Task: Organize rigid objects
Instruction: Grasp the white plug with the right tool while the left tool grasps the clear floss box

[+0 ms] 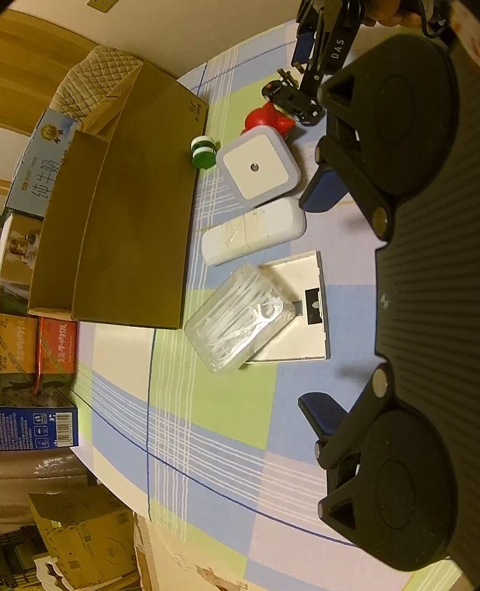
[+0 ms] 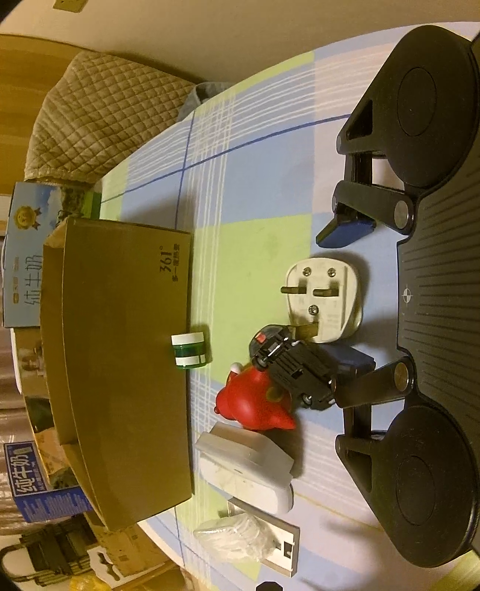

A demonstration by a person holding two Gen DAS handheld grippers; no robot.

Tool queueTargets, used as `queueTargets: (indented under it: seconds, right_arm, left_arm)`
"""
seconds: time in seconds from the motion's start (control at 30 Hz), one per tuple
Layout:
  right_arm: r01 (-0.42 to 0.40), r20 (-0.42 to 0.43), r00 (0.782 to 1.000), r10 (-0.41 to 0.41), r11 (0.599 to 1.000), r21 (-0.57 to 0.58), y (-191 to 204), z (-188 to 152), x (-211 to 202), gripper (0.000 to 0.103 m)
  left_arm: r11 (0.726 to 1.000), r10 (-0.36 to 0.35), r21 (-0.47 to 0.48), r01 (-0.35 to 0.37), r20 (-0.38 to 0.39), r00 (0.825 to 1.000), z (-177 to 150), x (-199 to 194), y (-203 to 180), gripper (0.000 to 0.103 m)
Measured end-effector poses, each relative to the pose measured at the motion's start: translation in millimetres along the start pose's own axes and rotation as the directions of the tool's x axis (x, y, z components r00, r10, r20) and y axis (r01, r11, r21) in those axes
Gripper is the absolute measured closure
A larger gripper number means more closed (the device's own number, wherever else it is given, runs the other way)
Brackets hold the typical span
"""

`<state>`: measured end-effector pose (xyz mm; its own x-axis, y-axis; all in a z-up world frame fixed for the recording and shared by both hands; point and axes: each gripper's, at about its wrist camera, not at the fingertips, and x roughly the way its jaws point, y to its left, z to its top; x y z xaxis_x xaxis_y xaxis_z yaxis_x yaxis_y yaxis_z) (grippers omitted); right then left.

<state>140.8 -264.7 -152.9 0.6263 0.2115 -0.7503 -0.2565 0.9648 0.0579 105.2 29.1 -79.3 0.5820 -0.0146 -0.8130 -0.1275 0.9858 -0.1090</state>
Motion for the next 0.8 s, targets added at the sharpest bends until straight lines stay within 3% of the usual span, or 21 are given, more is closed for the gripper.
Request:
queueTargets:
  seconds: [0.17, 0.47, 0.67, 0.8]
  right_arm:
    - [-0.012, 0.000, 1.000, 0.012, 1.000, 0.006, 0, 1, 2, 0.056]
    - [0.017, -0.001, 1.000, -0.017, 1.000, 0.023, 0, 3, -6, 0.057]
    - [0.038, 0.022, 0.999, -0.038, 0.999, 0.020, -1, 6, -25, 0.057]
    - [0.035, 0.042, 0.998, -0.037, 0.999, 0.030, -1, 10, -38, 0.057]
  left_arm:
    - [1.000, 0.007, -0.026, -0.007, -0.007, 1.000, -1, 6, 5, 0.001]
    - [1.000, 0.004, -0.008, -0.004, 0.014, 1.000, 11, 13, 5, 0.001]
    - [0.980, -0.036, 0.194, 0.032, 0.018, 0.999, 37, 22, 6, 0.001]
    - [0.918, -0.085, 0.387, 0.086, -0.019, 0.996, 47, 33, 6, 0.001]
